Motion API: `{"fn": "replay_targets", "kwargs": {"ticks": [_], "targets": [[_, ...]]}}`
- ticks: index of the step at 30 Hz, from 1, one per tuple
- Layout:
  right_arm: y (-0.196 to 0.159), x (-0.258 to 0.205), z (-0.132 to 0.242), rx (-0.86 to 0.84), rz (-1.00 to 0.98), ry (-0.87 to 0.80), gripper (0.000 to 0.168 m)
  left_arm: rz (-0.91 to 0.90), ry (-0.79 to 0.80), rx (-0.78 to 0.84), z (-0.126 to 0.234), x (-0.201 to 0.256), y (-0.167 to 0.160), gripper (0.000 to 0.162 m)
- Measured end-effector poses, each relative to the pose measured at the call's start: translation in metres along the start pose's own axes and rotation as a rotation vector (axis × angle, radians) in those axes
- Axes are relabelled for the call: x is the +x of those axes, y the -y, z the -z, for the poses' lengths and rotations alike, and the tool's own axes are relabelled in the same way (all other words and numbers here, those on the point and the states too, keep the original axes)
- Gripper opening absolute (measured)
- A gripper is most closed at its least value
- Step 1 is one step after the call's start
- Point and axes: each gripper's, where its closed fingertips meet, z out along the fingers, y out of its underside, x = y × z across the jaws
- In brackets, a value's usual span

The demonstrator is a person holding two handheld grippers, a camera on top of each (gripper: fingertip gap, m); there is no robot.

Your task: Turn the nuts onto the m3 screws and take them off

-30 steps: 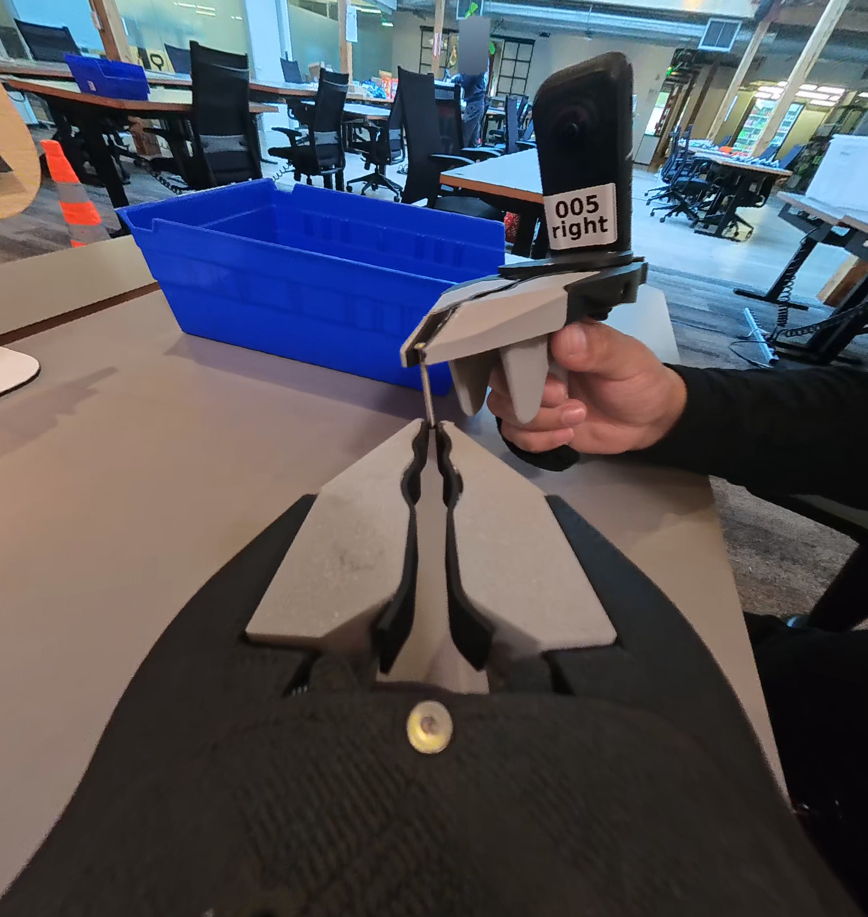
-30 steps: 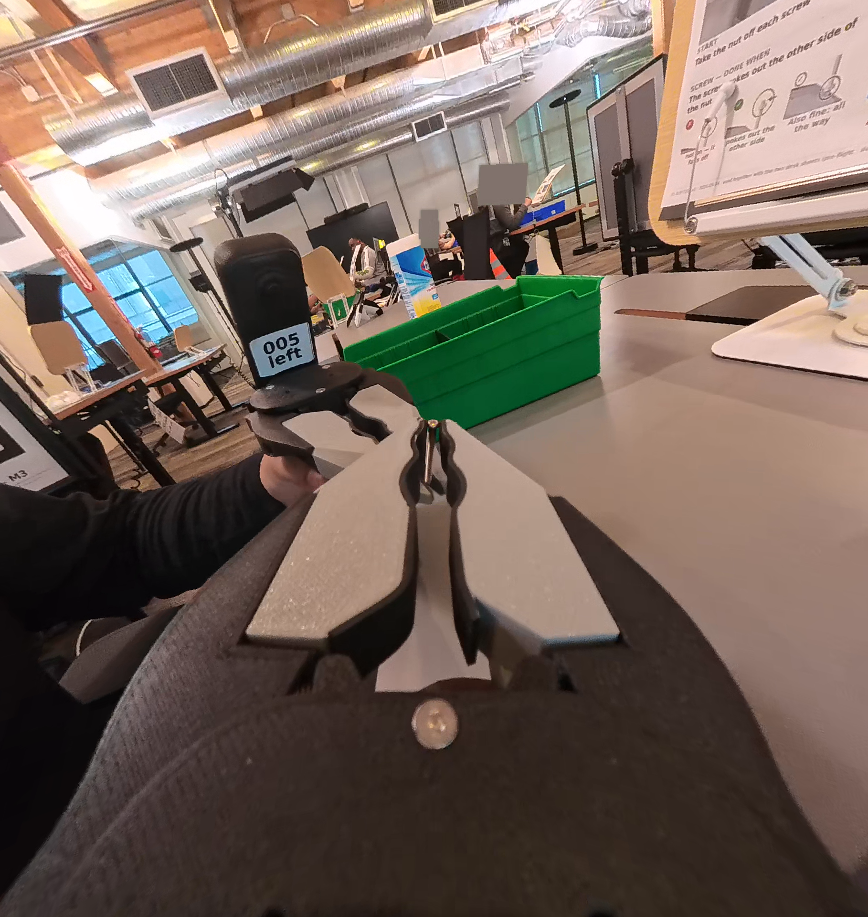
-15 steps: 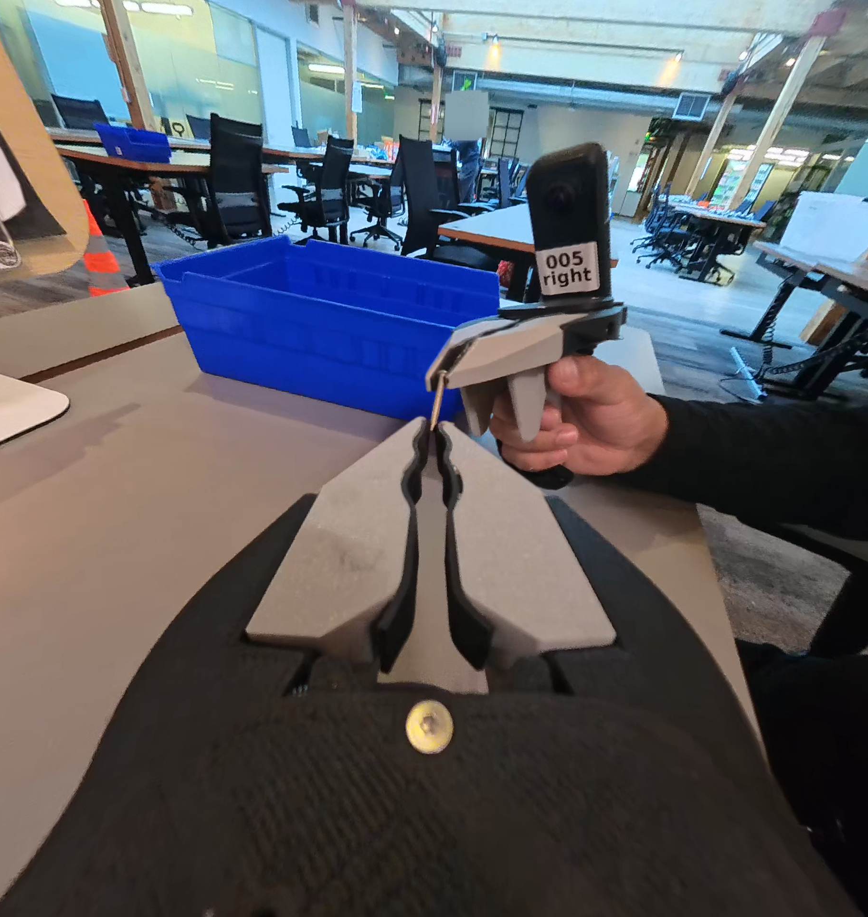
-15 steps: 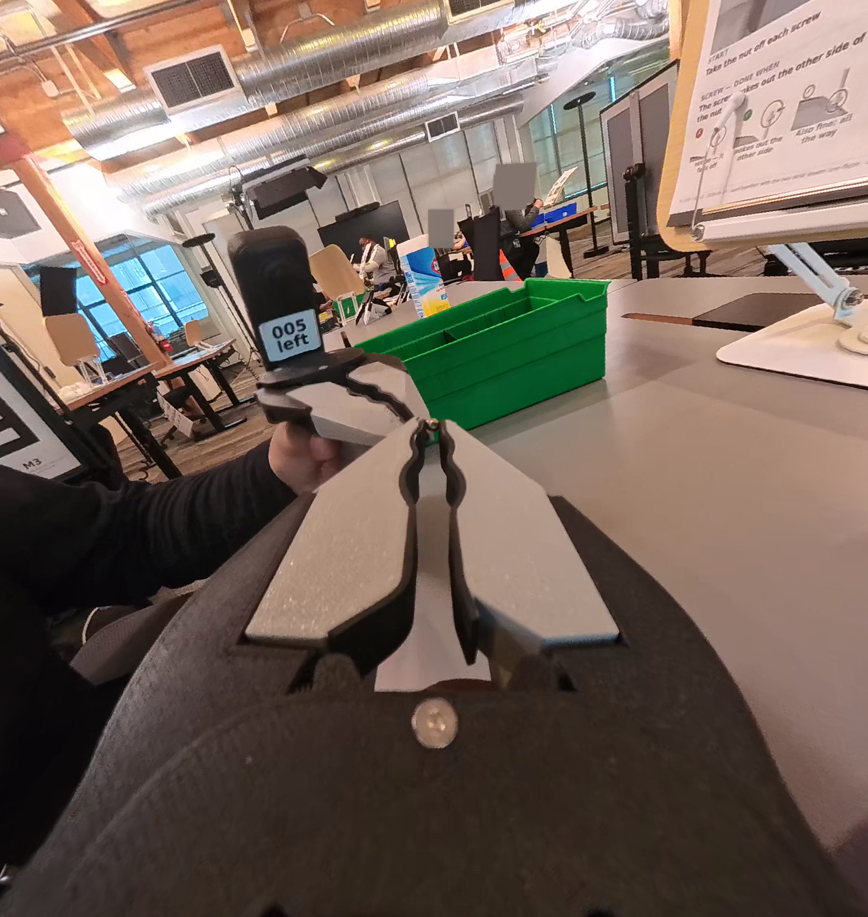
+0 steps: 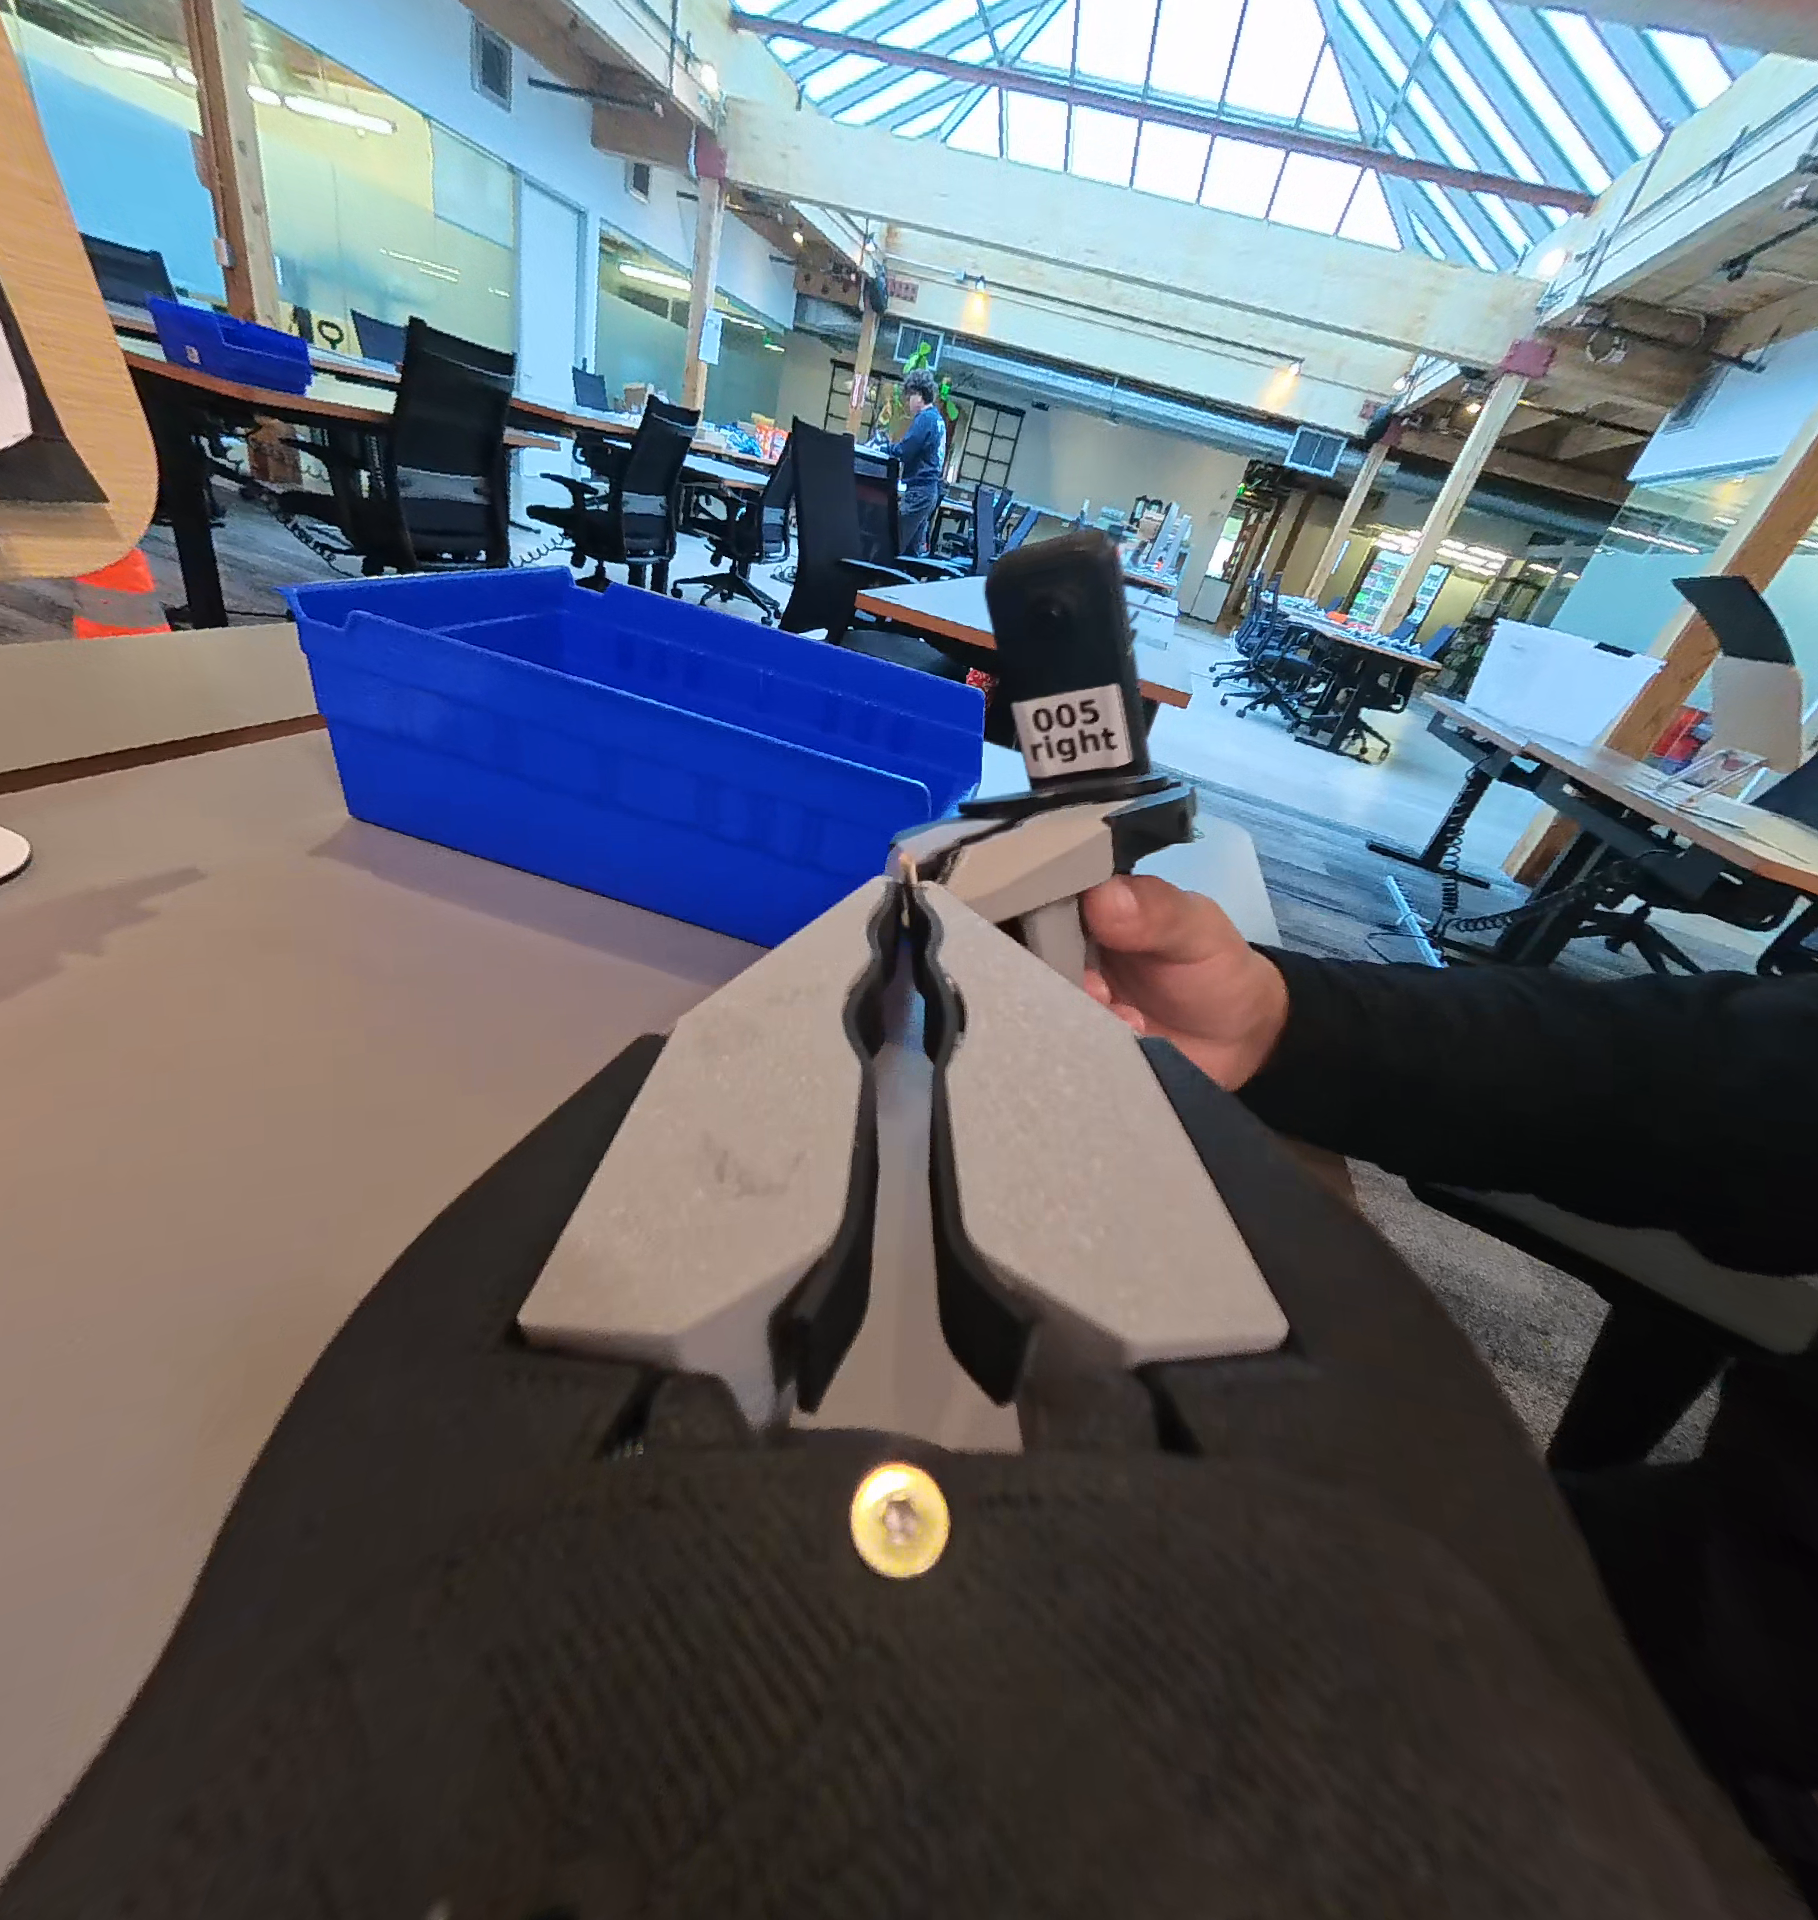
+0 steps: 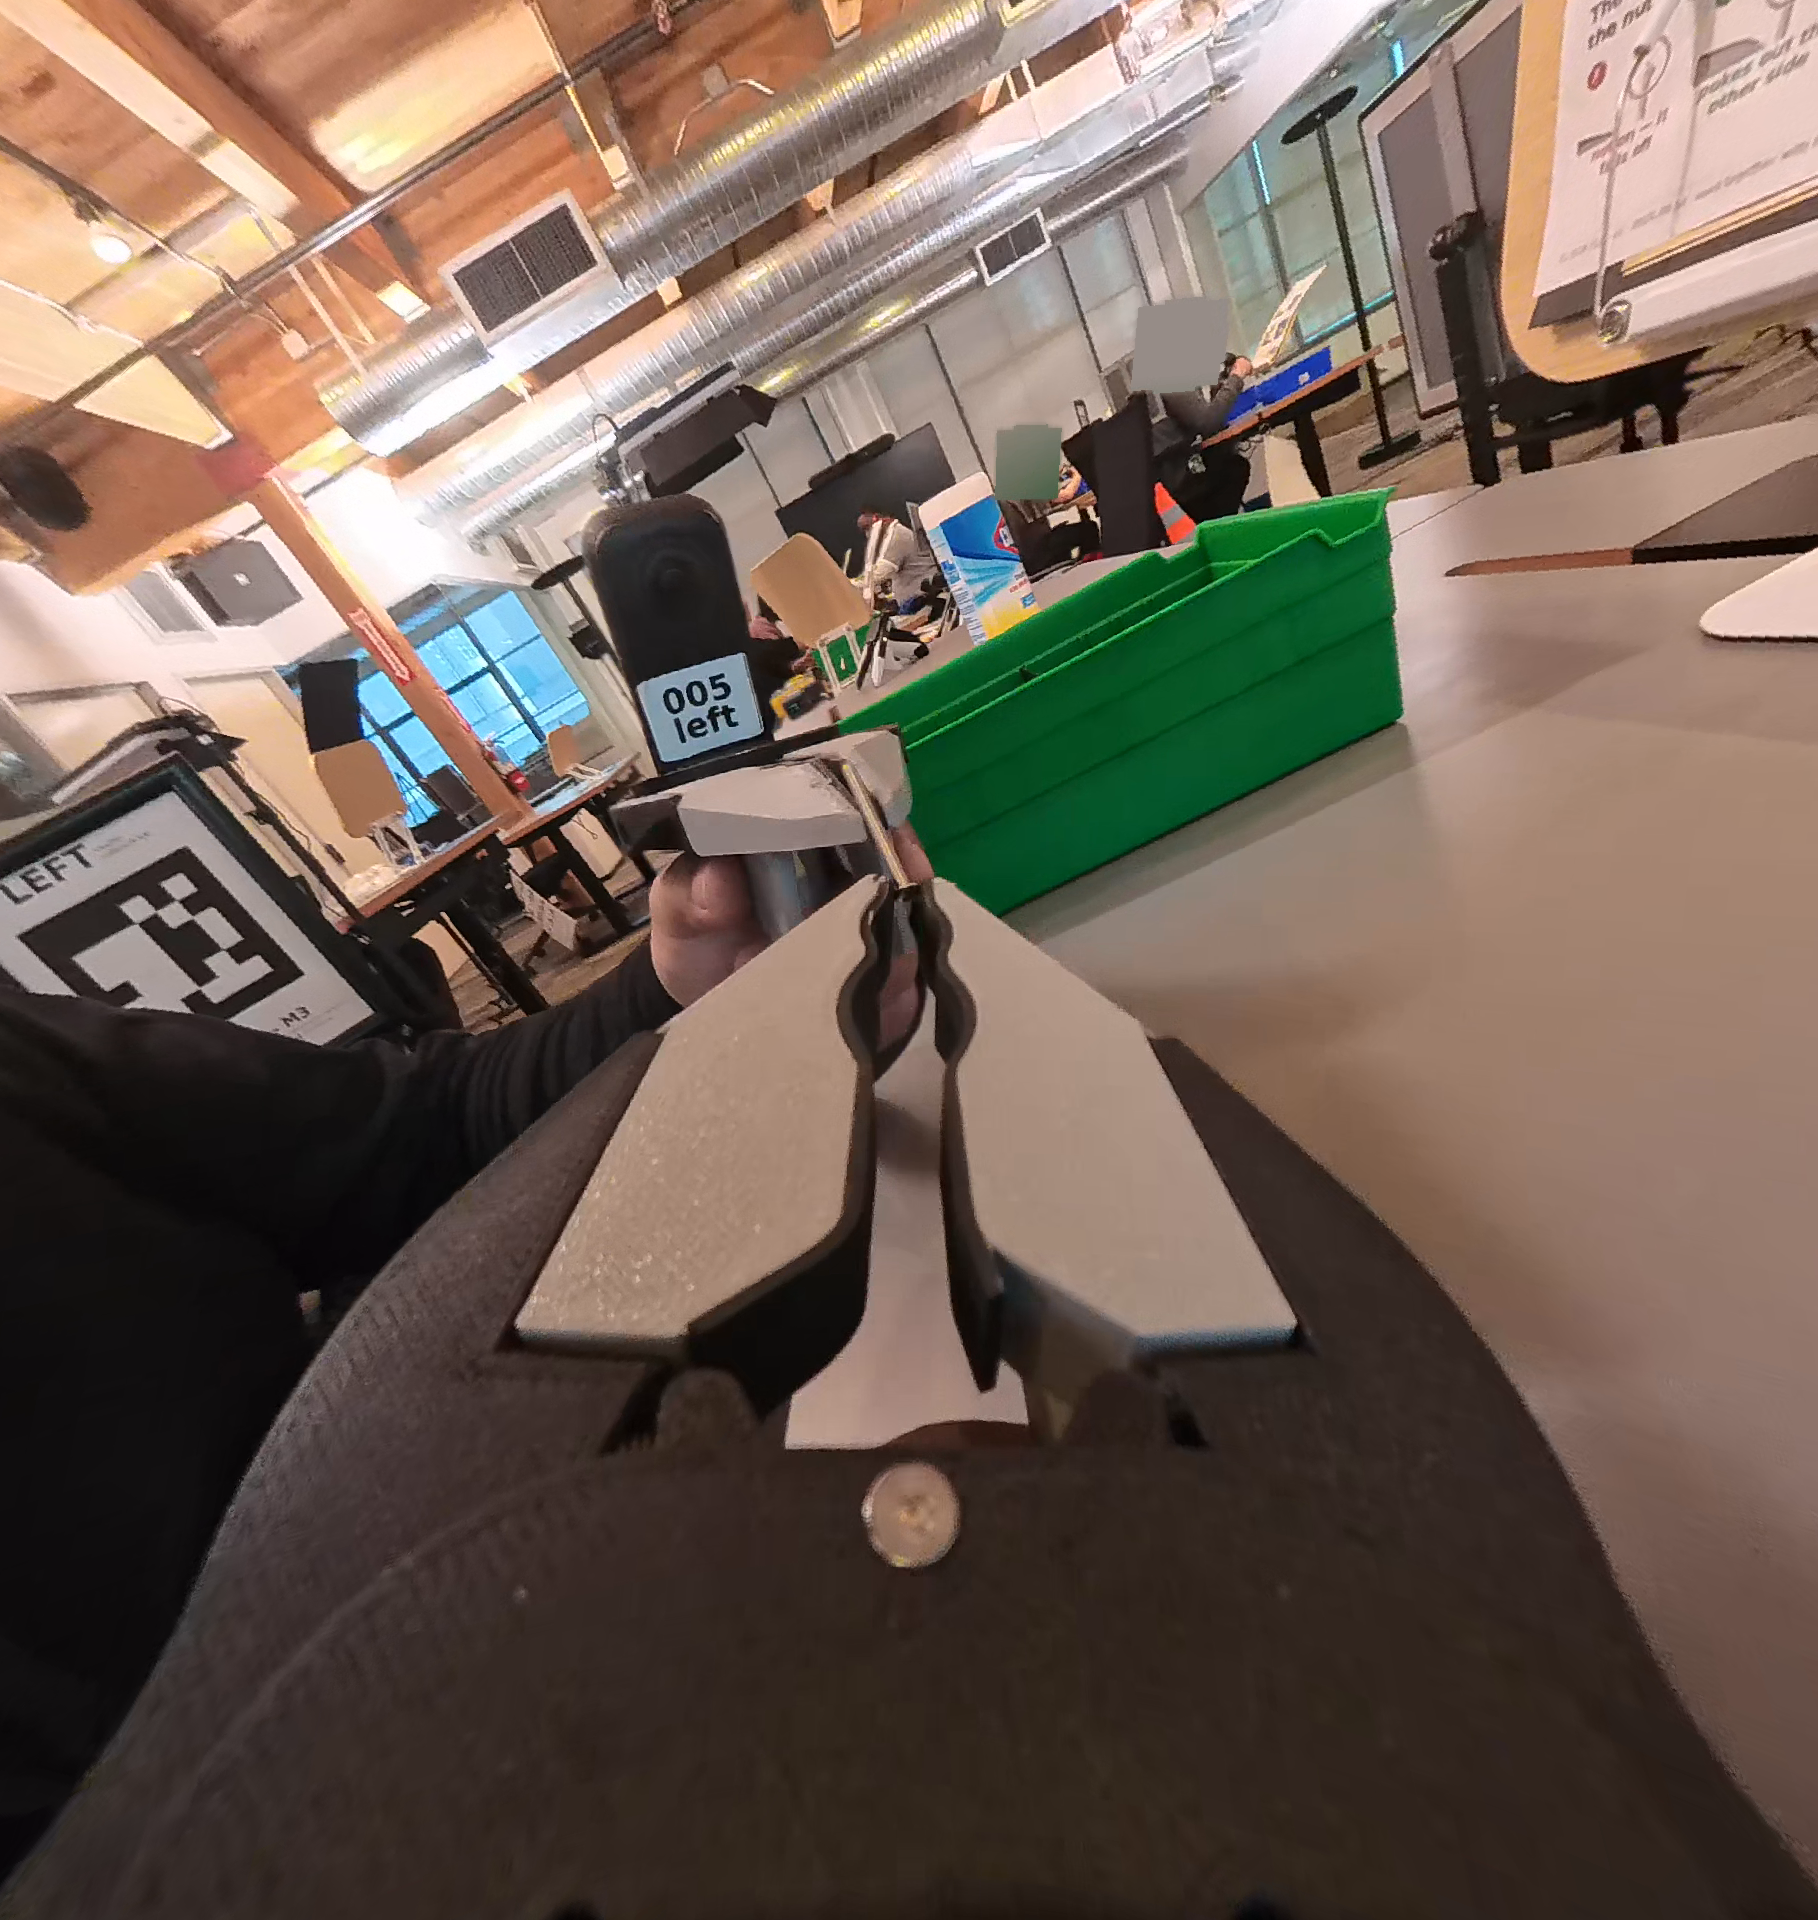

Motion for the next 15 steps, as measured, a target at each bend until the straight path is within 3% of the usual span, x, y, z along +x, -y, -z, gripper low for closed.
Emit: {"fn": "replay_targets", "kwargs": {"ticks": [7,15], "targets": [[0.0015,-0.0026,-0.0004,0.015,-0.037,0.037,0.001,0.041,-0.031,0.005,-0.002,0.0034,-0.0003,0.012],[-0.0049,-0.0051,-0.0057,-0.003,-0.062,0.061,0.001,-0.002,-0.019,0.014,-0.003,0.0047,0.0002,0.001]]}}
